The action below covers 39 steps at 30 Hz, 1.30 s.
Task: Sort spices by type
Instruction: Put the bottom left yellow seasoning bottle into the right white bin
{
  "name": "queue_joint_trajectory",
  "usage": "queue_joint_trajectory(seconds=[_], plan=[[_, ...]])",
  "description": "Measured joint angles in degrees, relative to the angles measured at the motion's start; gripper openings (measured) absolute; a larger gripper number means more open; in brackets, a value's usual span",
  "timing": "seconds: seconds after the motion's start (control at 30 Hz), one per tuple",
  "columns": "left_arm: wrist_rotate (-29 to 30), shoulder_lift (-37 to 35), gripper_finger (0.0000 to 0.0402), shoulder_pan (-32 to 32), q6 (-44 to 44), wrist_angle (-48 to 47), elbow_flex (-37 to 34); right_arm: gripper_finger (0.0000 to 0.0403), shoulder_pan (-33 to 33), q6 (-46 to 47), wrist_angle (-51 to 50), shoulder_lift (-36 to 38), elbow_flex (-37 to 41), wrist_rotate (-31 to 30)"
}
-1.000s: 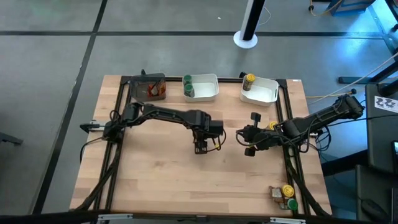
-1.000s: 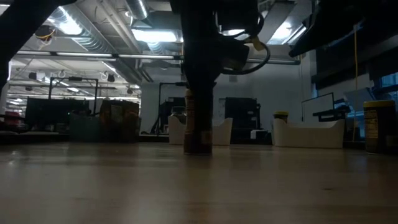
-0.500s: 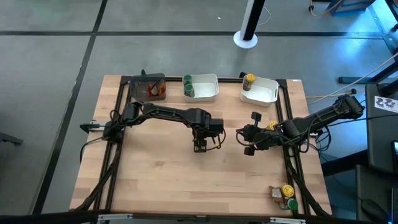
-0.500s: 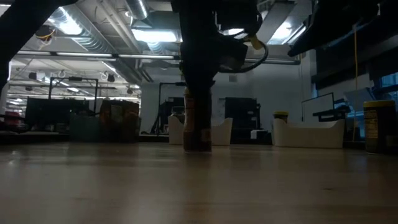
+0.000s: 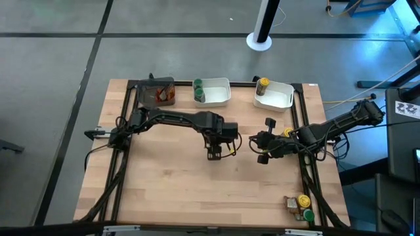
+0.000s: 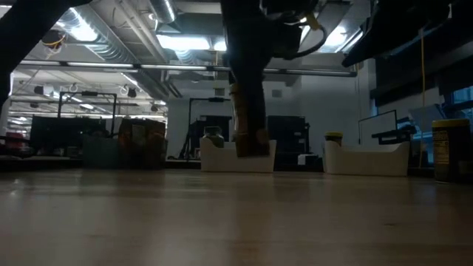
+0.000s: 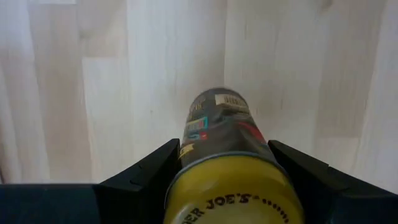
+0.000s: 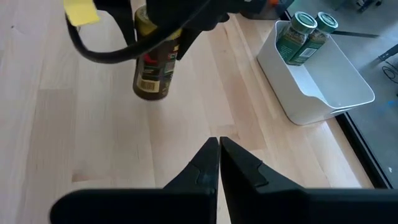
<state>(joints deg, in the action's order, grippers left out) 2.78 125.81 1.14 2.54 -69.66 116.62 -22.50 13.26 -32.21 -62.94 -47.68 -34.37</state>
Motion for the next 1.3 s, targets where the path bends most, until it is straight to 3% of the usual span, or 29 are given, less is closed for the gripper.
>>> queue_joint_trajectory(seconds=[0.5, 1.3], plan=[[1.2, 0.4, 0.0224, 0.0, -4.1, 11.6, -0.9, 0.0017, 0.0, 0.0, 1.2, 0.0, 0.0, 0.1], [1.9, 3.5, 0.0224, 0.6, -1.3, 11.3, -0.9, 0.0017, 0.0, -0.1, 0.8, 0.0, 0.0, 0.1]])
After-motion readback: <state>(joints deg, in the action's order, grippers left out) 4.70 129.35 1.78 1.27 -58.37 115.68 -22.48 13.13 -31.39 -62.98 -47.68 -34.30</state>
